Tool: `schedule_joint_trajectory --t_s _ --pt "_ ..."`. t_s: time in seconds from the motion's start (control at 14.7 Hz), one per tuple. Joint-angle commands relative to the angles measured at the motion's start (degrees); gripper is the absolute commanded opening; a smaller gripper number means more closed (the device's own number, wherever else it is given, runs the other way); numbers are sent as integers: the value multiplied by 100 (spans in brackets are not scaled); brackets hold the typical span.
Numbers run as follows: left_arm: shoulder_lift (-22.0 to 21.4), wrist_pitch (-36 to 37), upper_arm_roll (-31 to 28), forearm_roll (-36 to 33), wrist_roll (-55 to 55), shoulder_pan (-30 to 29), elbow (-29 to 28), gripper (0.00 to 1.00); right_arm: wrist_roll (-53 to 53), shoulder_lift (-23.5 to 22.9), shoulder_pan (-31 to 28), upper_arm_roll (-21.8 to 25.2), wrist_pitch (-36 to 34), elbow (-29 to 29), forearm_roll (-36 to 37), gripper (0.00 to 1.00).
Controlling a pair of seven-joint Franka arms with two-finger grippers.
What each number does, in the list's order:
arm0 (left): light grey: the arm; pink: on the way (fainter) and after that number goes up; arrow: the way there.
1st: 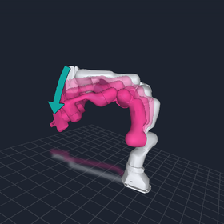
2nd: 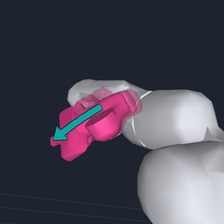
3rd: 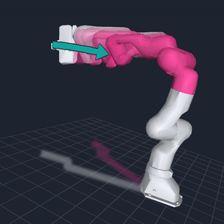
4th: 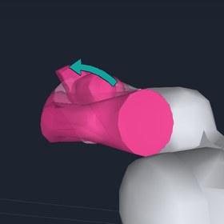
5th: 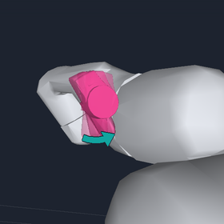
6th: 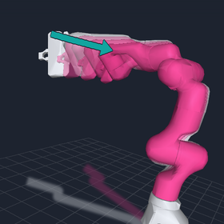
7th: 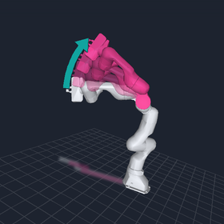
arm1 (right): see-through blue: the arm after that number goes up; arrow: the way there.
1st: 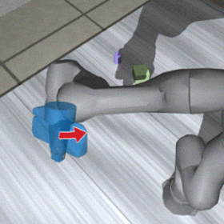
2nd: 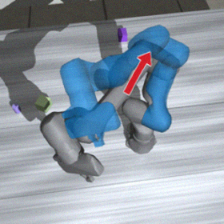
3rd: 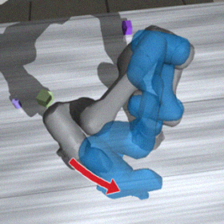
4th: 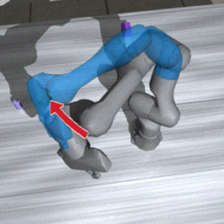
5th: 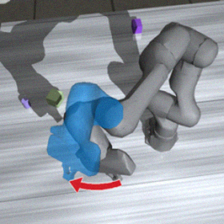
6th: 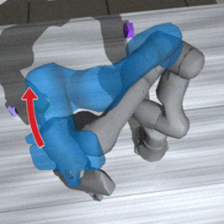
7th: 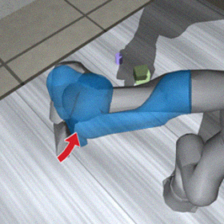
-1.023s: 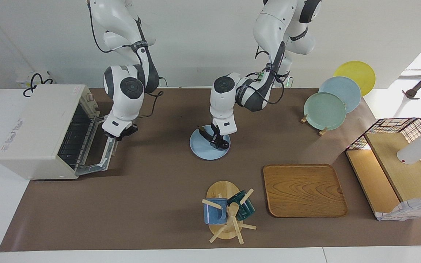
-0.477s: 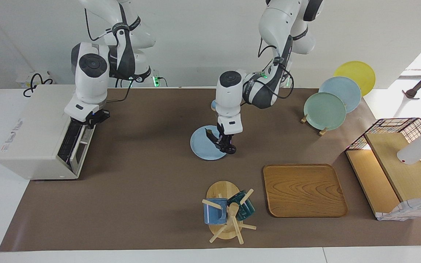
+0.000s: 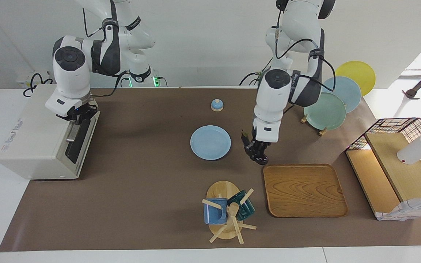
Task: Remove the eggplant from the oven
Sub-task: 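Carry the eggplant to the tray with the left gripper while the right gripper retracts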
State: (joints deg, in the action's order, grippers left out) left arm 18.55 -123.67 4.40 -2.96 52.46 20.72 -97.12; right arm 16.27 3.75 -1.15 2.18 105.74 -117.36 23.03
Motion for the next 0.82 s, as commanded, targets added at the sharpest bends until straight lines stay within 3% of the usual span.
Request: schedule_joint_trajectory --t_s 0.0,0.07,0.2,0.34,0.41,0.48,0.55,0.75 --pt "201 107 52 217 -1314 -620 167 0 192 406 18 -104 -832 299 -307 13" --pt "271 98 52 191 -1578 -787 219 0 175 390 149 -122 -1115 580 -404 13" --pt "692 133 35 129 -1949 -990 683 0 157 389 230 -122 -1538 1038 -728 25" --pt "1210 159 26 -72 -2204 -1192 1281 0 149 389 203 -113 -1836 1363 -1071 45" --pt "1430 168 44 -195 -2344 -1263 1466 0 131 363 168 -104 -2056 1565 -1246 57" --pt "1589 98 44 -222 -2415 -1263 1590 0 131 328 159 -104 -2214 1767 -1370 88" --pt "1712 28 35 -223 -2433 -1281 1652 0 70 310 159 -104 -2242 1900 -1432 100" --pt "1731 -201 35 -371 -2820 -1334 1591 0 -350 179 230 -122 -2277 2190 -1695 100"
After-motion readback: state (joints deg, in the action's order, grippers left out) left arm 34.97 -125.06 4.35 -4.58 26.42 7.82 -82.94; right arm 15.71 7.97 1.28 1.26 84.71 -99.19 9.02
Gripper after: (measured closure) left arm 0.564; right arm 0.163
